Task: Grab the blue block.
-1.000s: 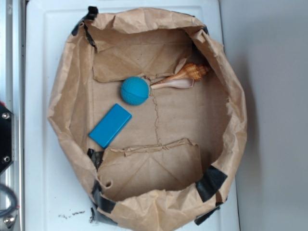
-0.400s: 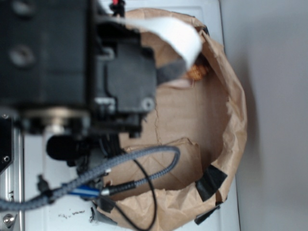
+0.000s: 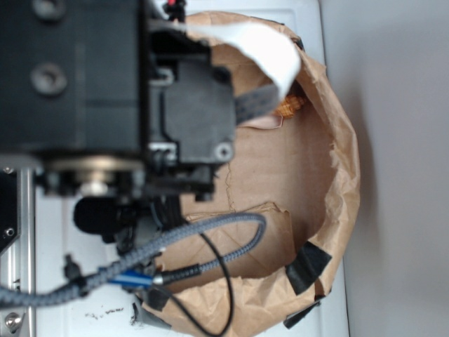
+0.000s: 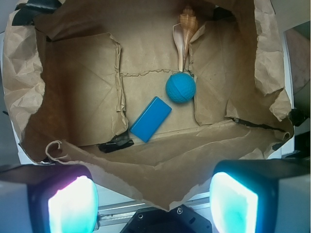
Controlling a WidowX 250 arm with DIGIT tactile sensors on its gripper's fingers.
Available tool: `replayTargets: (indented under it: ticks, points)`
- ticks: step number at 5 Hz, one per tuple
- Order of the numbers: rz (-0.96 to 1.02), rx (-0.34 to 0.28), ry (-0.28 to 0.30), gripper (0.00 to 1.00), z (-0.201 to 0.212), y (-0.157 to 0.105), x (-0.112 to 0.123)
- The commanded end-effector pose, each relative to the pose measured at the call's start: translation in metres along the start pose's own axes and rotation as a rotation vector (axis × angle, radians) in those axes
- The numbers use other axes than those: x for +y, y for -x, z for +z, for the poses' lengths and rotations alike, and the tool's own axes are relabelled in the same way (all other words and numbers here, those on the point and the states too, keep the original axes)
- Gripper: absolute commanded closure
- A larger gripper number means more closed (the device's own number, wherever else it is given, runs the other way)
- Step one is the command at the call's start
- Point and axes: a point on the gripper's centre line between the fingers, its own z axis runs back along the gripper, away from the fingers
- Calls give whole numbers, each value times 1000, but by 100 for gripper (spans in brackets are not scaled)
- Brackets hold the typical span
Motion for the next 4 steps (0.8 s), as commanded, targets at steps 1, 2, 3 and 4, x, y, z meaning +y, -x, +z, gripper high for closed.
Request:
replayTargets:
  ticks: [1,2,3,4]
  points:
    - [161,-107,26,0,-9,-15,8]
    - [285,-129,70,0,-30,-44,18]
    - [378,-151,33,0,-58,-55,28]
    - [378,-151,33,0,-58,-55,28]
